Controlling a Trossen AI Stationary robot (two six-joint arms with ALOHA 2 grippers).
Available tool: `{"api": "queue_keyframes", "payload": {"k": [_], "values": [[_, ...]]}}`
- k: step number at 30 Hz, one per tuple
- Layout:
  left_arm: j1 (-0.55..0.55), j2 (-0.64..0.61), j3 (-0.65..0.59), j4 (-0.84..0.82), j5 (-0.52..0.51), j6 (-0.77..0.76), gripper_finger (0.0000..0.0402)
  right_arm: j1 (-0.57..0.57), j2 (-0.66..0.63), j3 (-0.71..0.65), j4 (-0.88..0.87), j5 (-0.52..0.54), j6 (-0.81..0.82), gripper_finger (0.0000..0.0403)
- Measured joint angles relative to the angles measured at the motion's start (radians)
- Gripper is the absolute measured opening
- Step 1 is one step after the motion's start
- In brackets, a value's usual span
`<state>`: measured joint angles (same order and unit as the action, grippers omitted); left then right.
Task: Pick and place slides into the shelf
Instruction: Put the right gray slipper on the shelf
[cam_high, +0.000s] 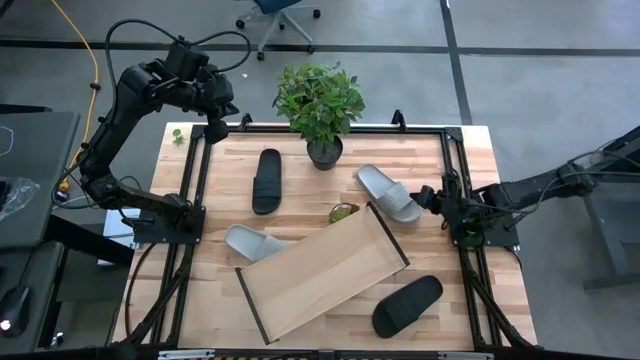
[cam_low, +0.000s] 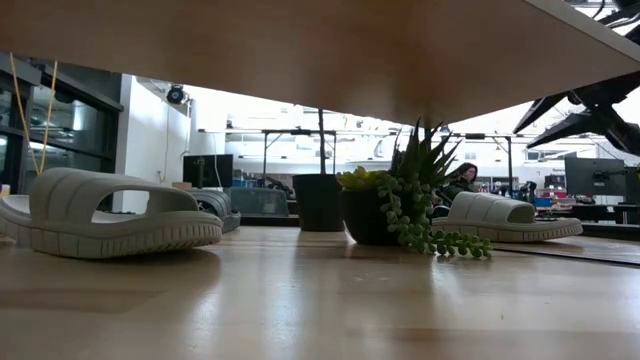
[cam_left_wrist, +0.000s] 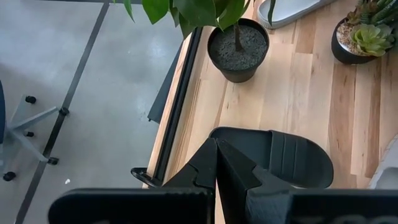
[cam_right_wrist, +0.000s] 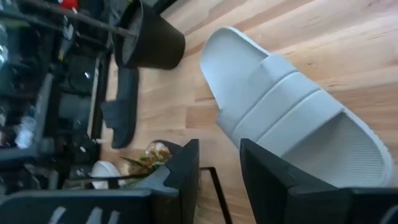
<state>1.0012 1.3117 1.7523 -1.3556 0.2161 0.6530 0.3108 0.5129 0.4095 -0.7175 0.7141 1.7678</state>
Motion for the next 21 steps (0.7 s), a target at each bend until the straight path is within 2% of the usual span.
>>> {"api": "queue_keyframes", "payload": {"k": [5,11,21], "values": [[0.000,0.000,0.000,-0.001,0.000,0.001,0.0001,0.070,0.033,0.000,-0.046,0.101,0.125,0.0107],[0.000,0.000,0.000,-0.001,0.000,0.001,0.0001,0.136,0.122,0.000,-0.101,0.124,0.286,0.0107],[0.000,0.000,0.000,-0.002,0.000,0.001,0.0001,0.204,0.332,0.000,-0.086,0.149,0.568,0.0107]]}}
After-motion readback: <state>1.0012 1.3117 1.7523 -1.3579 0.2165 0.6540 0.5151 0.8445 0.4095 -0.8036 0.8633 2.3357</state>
